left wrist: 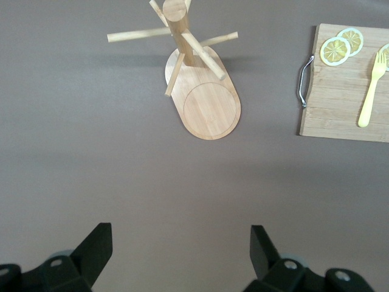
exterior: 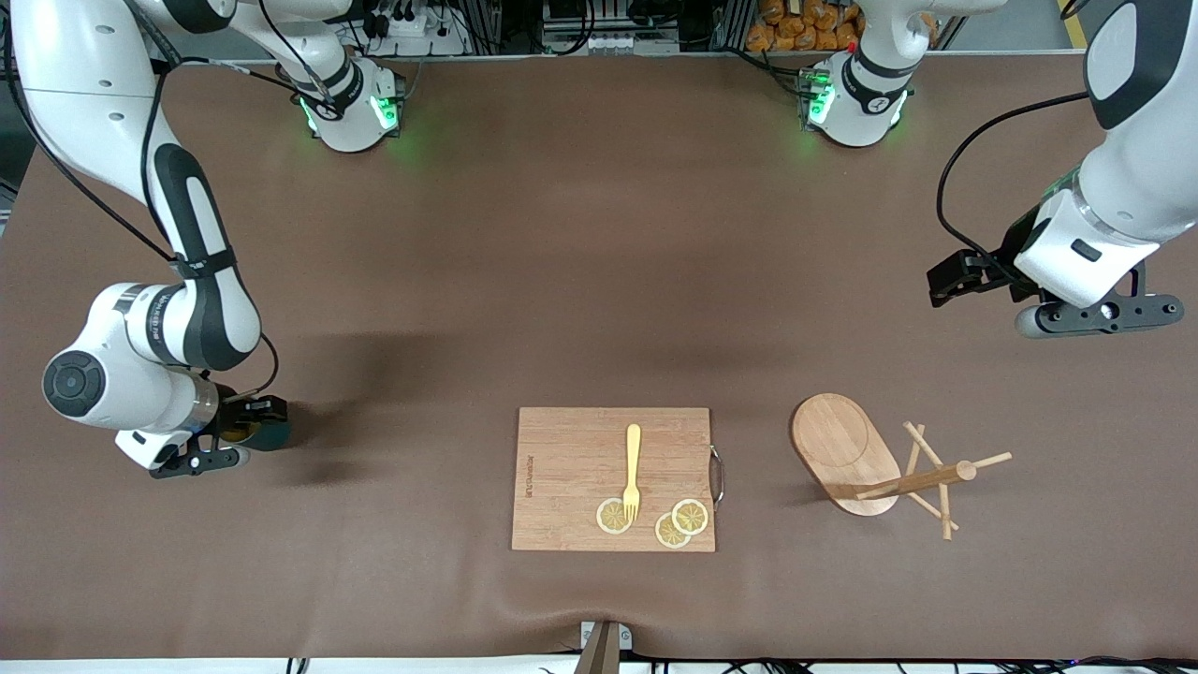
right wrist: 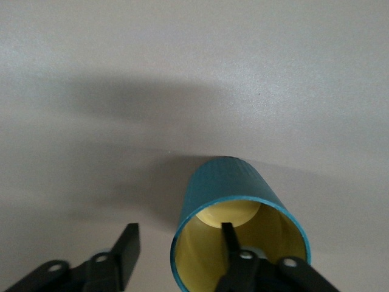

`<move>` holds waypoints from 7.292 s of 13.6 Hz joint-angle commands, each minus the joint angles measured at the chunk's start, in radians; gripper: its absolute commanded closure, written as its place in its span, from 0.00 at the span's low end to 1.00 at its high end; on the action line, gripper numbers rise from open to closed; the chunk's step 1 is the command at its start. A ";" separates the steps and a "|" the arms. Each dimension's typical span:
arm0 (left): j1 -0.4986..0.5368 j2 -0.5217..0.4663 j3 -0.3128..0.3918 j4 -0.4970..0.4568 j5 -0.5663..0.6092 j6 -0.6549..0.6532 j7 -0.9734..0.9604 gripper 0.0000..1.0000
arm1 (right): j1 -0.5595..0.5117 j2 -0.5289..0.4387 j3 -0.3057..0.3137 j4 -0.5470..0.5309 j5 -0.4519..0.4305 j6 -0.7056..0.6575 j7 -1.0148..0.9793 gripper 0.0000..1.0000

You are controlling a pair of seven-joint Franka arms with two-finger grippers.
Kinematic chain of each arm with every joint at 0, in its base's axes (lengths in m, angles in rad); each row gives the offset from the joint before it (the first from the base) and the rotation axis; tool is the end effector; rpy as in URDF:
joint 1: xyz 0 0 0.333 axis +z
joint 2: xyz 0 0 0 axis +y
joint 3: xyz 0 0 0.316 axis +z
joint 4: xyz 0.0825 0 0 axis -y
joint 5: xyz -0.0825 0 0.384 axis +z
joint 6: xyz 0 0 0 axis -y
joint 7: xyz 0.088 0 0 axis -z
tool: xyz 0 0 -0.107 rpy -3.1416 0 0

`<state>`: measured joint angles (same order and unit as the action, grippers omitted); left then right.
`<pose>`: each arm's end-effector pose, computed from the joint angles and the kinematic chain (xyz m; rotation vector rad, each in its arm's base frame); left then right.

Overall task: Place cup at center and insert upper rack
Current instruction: 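Close the right gripper on the rim of the teal mug, then carry the mug to the table center while the left gripper approaches, then release the mug with the right gripper while the left gripper reaches it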

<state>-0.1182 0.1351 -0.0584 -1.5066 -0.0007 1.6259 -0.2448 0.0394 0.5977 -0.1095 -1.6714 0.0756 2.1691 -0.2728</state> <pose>0.5905 -0.1031 0.5818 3.1345 0.1077 -0.0267 0.6694 -0.0365 0.2508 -3.1121 -0.2699 0.1479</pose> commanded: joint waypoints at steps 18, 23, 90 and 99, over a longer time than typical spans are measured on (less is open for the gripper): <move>0.011 0.000 -0.003 0.005 0.008 0.005 -0.021 0.00 | 0.362 -0.134 0.022 0.113 0.050 -0.238 0.355 1.00; 0.015 0.012 -0.001 0.006 0.011 0.008 -0.019 0.00 | 0.607 -0.127 0.022 0.110 0.067 -0.233 0.740 1.00; -0.942 0.586 -0.104 0.054 0.358 0.224 -2.153 0.04 | -0.075 -0.529 0.025 0.251 -0.076 -0.828 0.129 0.00; -0.954 0.603 -0.103 0.052 0.395 0.226 -2.156 0.50 | -0.062 -0.526 0.027 0.252 -0.074 -0.828 0.129 0.00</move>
<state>-1.0644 0.7238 -0.1645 -1.4721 0.3622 1.8490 -2.3818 -0.0176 0.0952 -0.0944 -1.4003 0.0145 1.3431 -0.1608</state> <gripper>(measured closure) 0.489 0.000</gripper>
